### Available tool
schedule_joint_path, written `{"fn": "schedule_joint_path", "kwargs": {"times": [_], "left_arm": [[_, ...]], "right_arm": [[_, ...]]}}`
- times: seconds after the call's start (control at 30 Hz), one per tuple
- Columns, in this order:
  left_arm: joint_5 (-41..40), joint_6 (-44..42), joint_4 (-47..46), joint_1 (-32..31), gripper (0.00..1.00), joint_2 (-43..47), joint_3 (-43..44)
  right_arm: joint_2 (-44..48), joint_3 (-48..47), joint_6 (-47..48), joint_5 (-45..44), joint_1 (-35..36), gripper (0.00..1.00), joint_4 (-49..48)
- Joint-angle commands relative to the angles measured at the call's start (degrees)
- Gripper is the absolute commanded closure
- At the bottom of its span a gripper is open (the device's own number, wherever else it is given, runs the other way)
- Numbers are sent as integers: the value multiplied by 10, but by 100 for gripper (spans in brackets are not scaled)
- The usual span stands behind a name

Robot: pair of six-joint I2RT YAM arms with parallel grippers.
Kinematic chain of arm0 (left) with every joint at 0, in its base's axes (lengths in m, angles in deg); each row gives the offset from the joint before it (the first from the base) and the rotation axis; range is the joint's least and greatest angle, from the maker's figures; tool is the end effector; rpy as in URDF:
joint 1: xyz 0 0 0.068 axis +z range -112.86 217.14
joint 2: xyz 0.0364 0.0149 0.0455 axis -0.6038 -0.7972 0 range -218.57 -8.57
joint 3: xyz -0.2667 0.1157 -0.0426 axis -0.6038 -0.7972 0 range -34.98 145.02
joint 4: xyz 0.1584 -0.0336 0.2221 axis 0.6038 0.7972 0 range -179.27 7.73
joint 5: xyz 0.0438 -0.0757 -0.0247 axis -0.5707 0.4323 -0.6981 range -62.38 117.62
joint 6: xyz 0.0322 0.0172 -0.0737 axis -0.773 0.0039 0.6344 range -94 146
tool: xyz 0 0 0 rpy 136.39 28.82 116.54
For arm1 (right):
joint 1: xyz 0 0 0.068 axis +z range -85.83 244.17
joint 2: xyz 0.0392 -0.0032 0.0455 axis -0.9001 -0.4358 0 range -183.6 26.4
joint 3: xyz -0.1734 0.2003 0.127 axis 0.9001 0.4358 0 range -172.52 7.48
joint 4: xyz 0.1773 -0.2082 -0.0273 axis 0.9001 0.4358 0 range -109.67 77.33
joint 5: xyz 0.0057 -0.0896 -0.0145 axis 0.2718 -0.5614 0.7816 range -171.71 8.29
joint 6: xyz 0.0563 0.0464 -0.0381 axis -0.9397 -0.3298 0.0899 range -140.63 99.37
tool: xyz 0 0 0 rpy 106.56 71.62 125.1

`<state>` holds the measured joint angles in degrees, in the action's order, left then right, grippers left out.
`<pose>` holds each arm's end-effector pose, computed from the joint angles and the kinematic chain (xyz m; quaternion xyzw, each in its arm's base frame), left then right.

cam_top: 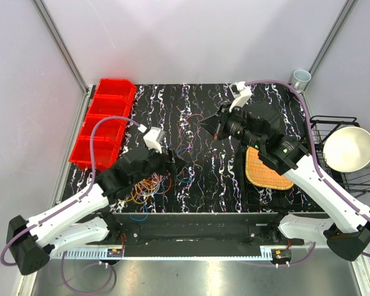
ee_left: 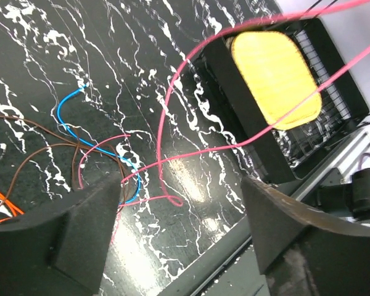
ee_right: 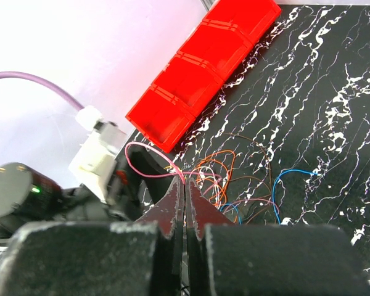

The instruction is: Untangle the cables

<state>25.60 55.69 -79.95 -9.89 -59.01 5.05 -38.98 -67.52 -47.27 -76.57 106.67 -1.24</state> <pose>0.1660 -0.1745 0.2967 0.1132 0.8098 -0.3458 0.4602 0.2095 0.2008 0.4534 -0.1336 0.7473 0.3969 0.5159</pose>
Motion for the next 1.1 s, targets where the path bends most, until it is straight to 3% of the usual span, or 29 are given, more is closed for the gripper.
{"fn": "schedule_joint_path", "kwargs": {"times": [0.0,0.13,0.17,0.23,0.27,0.3,0.5,0.6,0.77,0.9,1.03,1.07], "left_arm": [[-59,-6,-47,-24,21,-34,10],[-92,-7,-41,-33,45,-62,15],[-104,-3,-40,-35,63,-64,17],[-117,0,-32,-37,81,-73,21],[-129,4,-29,-37,96,-75,22],[-134,5,-26,-38,100,-77,27],[-159,-3,7,-39,100,-82,71],[-184,-19,96,-39,100,-87,122],[-253,-57,217,-37,100,-105,281],[-298,-95,308,-35,100,-146,410],[-334,-143,384,-18,100,-207,555],[-341,-150,401,-15,100,-237,622]], "right_arm": [[8,-26,-4,-2,4,100,-3],[14,-25,-4,-5,3,100,-1],[14,-24,-4,-6,4,100,0],[18,-22,-5,-9,3,100,3],[18,-18,-6,-11,4,100,5],[21,-16,-8,-14,4,100,5],[30,13,-18,-46,4,100,7],[32,42,-32,-88,3,100,9],[4,100,-80,-109,4,100,8],[-47,112,-90,-4,3,93,-26],[-84,103,-98,36,4,91,-44],[-91,101,-98,41,4,81,-50]]}}
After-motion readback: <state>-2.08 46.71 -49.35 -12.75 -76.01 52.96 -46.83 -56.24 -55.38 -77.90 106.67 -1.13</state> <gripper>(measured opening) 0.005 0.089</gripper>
